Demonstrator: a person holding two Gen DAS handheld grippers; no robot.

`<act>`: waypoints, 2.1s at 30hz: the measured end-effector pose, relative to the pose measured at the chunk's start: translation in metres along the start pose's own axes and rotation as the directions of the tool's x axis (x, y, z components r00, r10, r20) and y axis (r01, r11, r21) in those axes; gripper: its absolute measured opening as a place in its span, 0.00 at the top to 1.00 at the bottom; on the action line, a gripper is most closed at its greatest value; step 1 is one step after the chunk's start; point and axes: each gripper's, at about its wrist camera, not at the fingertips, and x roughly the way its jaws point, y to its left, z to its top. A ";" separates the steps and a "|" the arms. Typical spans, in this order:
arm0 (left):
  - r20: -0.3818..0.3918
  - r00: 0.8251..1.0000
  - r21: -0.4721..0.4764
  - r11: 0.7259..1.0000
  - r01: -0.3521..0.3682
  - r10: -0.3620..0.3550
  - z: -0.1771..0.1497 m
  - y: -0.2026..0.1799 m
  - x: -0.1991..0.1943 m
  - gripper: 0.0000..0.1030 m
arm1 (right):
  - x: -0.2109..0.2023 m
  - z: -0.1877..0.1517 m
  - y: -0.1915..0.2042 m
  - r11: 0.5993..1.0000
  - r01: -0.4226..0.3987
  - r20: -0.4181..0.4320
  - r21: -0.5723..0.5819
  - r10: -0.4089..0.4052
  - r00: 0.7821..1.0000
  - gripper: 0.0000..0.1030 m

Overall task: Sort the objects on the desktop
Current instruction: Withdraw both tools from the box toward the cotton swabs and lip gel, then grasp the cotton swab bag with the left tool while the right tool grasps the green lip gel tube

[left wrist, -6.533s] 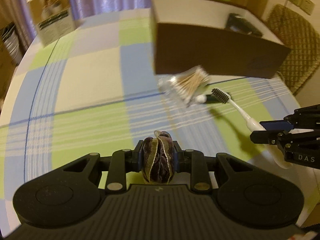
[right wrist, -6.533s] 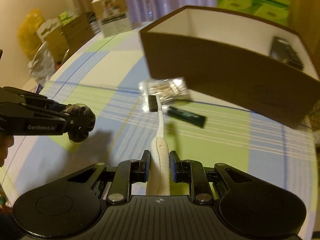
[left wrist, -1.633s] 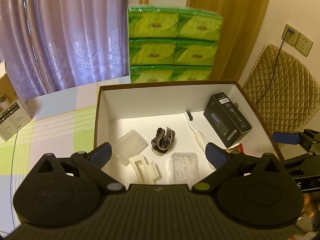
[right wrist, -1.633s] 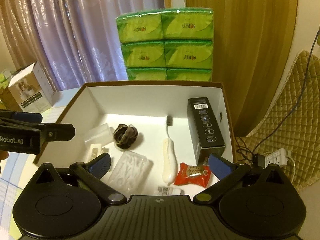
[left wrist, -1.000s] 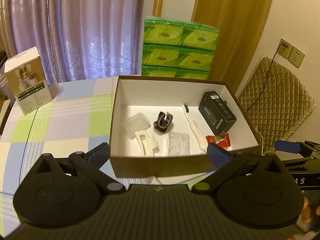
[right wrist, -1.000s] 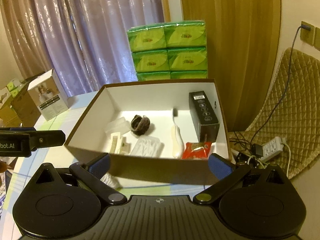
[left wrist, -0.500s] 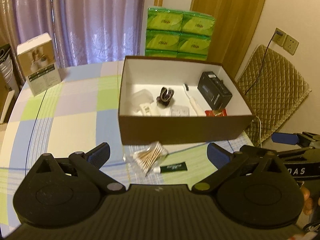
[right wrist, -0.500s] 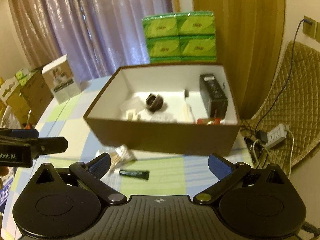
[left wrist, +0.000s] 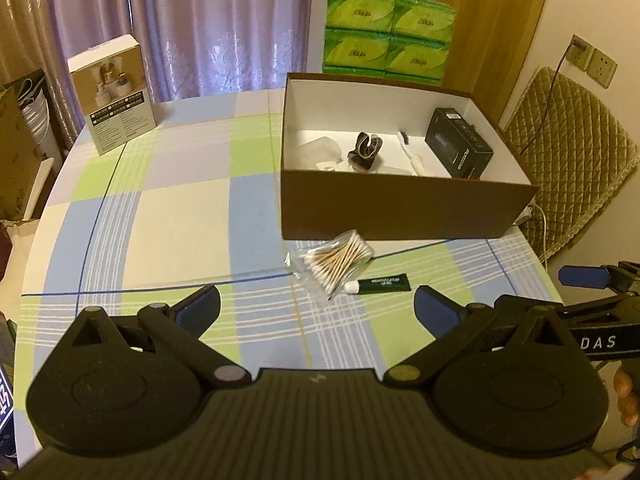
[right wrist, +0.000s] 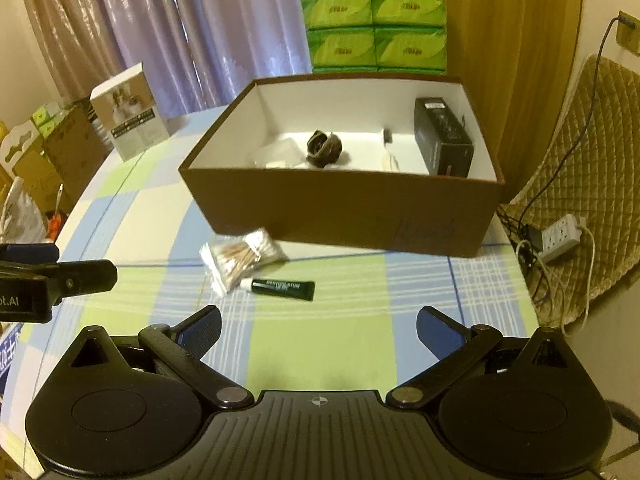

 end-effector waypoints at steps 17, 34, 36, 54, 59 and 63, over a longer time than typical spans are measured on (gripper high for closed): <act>-0.073 0.996 0.020 0.999 -0.046 0.047 -0.019 0.008 0.015 0.01 | 0.021 -0.016 0.009 1.000 0.012 -0.074 0.002 -0.012 0.997 0.02; -0.128 0.988 -0.030 0.995 -0.092 0.087 -0.023 0.035 0.061 0.01 | 0.076 -0.019 0.019 1.000 -0.006 -0.120 -0.004 0.005 0.993 0.02; -0.134 0.987 -0.032 0.995 -0.092 0.087 -0.024 0.038 0.069 0.01 | 0.086 -0.019 0.020 1.000 -0.003 -0.118 -0.006 0.002 0.993 0.02; -0.164 0.981 -0.037 0.994 -0.107 0.099 -0.008 0.069 0.144 0.02 | 0.162 -0.011 0.036 0.999 0.039 -0.094 -0.004 -0.039 0.995 0.02; -0.169 0.981 -0.033 0.994 -0.102 0.095 -0.006 0.073 0.151 0.02 | 0.171 -0.013 0.041 0.997 0.074 -0.056 0.002 -0.074 0.996 0.02; -0.177 0.980 -0.036 0.994 -0.099 0.092 -0.006 0.074 0.155 0.02 | 0.175 -0.016 0.047 0.994 0.109 -0.017 0.006 -0.109 0.994 0.03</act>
